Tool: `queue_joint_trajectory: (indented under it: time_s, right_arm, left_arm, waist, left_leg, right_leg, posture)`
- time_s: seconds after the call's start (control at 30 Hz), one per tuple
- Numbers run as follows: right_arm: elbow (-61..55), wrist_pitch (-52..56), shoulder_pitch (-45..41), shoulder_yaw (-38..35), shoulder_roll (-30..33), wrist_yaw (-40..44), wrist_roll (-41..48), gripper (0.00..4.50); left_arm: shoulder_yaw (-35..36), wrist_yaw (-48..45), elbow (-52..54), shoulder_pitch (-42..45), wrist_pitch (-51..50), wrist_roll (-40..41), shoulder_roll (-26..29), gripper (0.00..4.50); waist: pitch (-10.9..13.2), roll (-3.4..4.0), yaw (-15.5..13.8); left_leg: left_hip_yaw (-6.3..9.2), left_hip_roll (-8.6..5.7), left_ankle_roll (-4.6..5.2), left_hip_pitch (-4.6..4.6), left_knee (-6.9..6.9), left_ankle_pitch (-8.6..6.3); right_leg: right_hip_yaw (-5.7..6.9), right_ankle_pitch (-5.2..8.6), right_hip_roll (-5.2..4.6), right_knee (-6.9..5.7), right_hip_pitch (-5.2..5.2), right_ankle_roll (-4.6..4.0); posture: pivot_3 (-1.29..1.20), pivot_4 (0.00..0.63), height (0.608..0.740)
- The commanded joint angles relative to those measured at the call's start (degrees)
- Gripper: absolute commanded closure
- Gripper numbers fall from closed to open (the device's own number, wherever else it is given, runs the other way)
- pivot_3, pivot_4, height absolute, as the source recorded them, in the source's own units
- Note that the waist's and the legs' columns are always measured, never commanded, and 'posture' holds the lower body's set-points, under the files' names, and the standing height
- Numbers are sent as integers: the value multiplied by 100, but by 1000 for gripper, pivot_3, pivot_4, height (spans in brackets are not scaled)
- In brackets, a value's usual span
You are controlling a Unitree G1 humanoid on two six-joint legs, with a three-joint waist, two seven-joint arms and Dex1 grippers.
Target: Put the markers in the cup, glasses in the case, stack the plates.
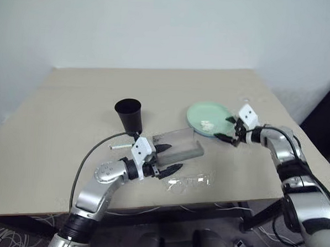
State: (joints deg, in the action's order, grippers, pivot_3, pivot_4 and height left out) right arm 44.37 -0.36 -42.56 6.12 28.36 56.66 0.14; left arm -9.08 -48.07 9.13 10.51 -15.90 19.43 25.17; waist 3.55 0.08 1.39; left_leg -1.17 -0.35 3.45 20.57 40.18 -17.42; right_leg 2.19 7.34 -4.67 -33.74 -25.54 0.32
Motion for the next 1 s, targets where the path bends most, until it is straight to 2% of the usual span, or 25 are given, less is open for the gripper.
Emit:
queue_joint_trajectory:
  time_s: [0.03, 0.2, 0.47, 0.67, 0.8, 1.0]
  right_arm:
    - [-585, -193, 75, -138, 186, 181, 175, 28]
    - [-922, -217, 464, -149, 250, 374, 273, 28]
    - [-1025, -302, 750, -171, 79, 100, 247, 28]
    - [-1254, -311, 1043, -202, 78, 37, 312, 28]
    - [-1334, -343, 1254, -239, 76, -119, 311, 28]
    - [-1652, -278, 1565, -215, 21, -309, 319, 28]
  left_arm:
    - [-130, -553, 124, 470, -211, 96, 283, 416]
    - [-472, -1305, -74, 1123, -655, 142, 595, 416]
    - [-1348, -2461, -741, 2038, -668, -382, 878, 416]
    - [-1719, -2994, -1262, 2468, -558, -664, 806, 416]
    - [-2043, -3349, -1822, 2834, -426, -930, 575, 416]
    - [-2165, -3539, -2526, 3219, -355, -1145, 145, 416]
  waist:
    - [0, 0, 39]
    - [0, -3, 56]
    - [1, -5, 74]
    - [1, -6, 69]
    - [1, -8, 47]
    - [1, -10, 51]
  left_leg:
    - [-9, -2, 0, -2, 1, 0]
    - [-3, 5, -1, -13, 6, 3]
    - [-10, 4, 0, -11, 4, 2]
    - [-10, -2, 1, -9, 5, 3]
    - [-7, -4, 2, -5, 6, 3]
    - [-8, -5, 4, -4, 11, 4]
  right_leg:
    - [-4, 0, 1, -2, 1, -1]
    - [-13, 1, 25, -3, 9, -2]
    - [-130, 1, 98, -2, 3, -2]
    - [-145, 1, 99, 0, 3, 0]
    - [-145, 1, 100, 0, 3, 0]
    - [-151, 1, 101, -1, 5, 0]
  posture:
    - [0, 0, 720]
    - [0, 0, 720]
    - [0, 0, 720]
    - [0, 0, 720]
    - [0, 0, 720]
    - [0, 0, 720]
